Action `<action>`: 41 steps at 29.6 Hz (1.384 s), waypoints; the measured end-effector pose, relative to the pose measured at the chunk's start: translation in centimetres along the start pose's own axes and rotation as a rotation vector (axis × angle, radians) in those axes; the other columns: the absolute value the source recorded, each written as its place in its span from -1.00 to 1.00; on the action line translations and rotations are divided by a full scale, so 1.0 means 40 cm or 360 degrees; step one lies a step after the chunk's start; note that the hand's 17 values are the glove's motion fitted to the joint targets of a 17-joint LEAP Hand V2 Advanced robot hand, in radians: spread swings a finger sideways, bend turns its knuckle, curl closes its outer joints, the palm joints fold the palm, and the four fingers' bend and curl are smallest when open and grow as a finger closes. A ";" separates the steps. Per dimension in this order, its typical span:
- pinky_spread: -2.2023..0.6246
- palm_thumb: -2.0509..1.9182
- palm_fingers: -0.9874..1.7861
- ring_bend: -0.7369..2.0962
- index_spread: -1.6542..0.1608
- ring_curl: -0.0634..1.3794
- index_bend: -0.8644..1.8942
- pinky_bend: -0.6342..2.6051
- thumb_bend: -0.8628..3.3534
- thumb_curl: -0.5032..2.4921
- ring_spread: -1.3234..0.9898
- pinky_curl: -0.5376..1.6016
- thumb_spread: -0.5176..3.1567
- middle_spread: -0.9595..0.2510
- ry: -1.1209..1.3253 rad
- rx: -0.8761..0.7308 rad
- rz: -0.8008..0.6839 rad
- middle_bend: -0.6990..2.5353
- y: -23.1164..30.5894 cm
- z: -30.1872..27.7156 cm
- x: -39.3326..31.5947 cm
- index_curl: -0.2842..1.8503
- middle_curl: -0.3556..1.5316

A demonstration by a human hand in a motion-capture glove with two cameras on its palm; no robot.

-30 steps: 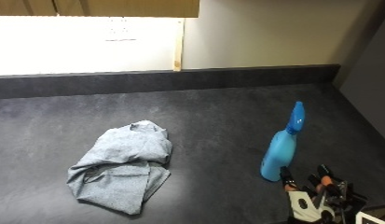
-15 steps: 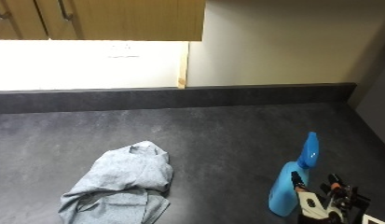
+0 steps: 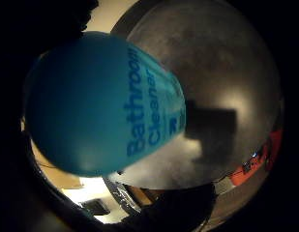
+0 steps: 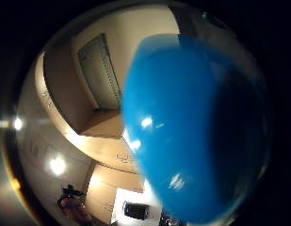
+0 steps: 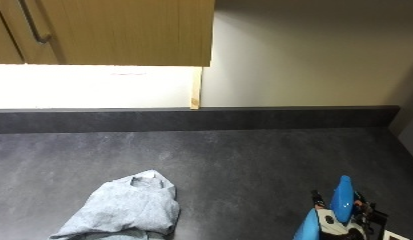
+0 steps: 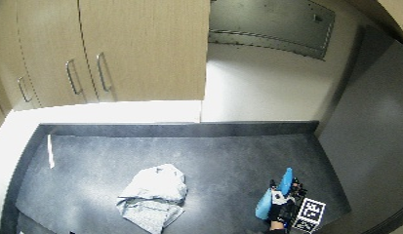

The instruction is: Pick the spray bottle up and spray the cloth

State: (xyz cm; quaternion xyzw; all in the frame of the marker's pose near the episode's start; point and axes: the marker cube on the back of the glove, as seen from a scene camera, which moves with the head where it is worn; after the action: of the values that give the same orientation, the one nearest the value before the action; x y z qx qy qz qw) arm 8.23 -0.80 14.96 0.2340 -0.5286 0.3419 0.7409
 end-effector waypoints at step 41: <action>0.65 0.60 0.40 -0.24 0.66 -0.37 0.05 -0.54 -0.59 -0.22 0.12 -0.36 -0.22 0.57 -0.0186 -0.0034 -0.0141 -0.26 0.002 0.005 0.027 -0.25 -0.09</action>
State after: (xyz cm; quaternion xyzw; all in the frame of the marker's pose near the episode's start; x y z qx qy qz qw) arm 8.25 -0.60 16.04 0.2688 -0.5636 0.2889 0.7257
